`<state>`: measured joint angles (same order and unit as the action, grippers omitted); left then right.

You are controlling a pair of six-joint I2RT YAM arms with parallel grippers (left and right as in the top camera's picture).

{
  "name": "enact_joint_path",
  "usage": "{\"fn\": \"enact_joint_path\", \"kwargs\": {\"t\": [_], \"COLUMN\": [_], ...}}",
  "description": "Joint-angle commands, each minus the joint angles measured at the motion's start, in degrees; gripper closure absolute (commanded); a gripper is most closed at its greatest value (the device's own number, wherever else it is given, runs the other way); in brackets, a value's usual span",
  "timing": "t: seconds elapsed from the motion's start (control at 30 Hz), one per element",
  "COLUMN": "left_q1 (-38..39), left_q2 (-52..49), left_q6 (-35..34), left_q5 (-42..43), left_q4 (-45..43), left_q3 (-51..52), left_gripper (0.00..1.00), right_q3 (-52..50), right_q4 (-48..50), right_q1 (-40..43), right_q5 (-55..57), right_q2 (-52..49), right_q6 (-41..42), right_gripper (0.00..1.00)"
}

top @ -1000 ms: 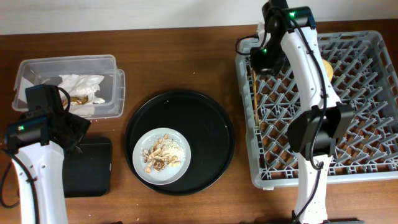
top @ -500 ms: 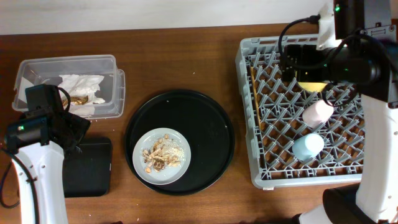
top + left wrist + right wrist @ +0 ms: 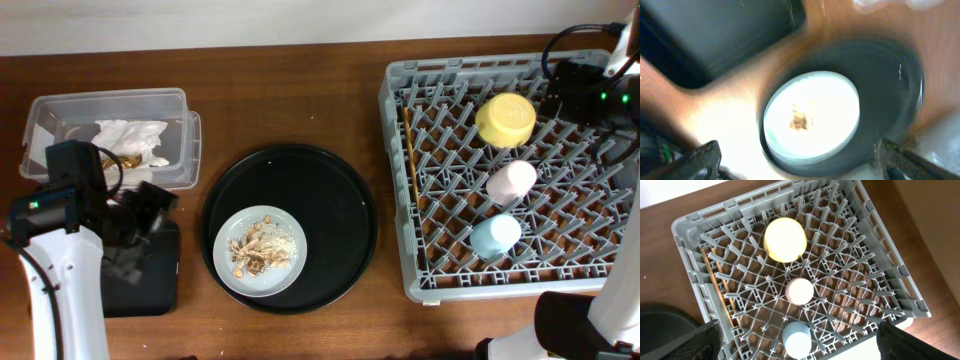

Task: Sort waste into correct bins and load items into the dishwasher rack
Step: 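Grasp the white plate rim with the left gripper and lift it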

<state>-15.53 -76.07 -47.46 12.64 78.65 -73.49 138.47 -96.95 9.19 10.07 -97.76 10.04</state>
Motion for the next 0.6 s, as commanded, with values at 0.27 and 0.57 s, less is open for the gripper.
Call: {"fn": "enact_joint_path", "kwargs": {"t": [0.27, 0.57], "left_q1": [54.2, 58.0], "left_q2": [-2.2, -28.1], "left_q6": [19.8, 3.3], "left_q5": [-9.1, -27.3], "left_q4": [-15.6, -20.2], "left_q3": [-0.1, -0.1], "left_gripper": [0.01, 0.54], "right_q3": [-0.2, -0.2], "right_q4": [-0.4, -0.4], "right_q1": [0.2, 0.2], "right_q5": [0.9, 0.9], "right_q2": [0.2, 0.2], "right_q6": [-0.3, -0.3], "right_gripper": [0.01, 0.01]}}
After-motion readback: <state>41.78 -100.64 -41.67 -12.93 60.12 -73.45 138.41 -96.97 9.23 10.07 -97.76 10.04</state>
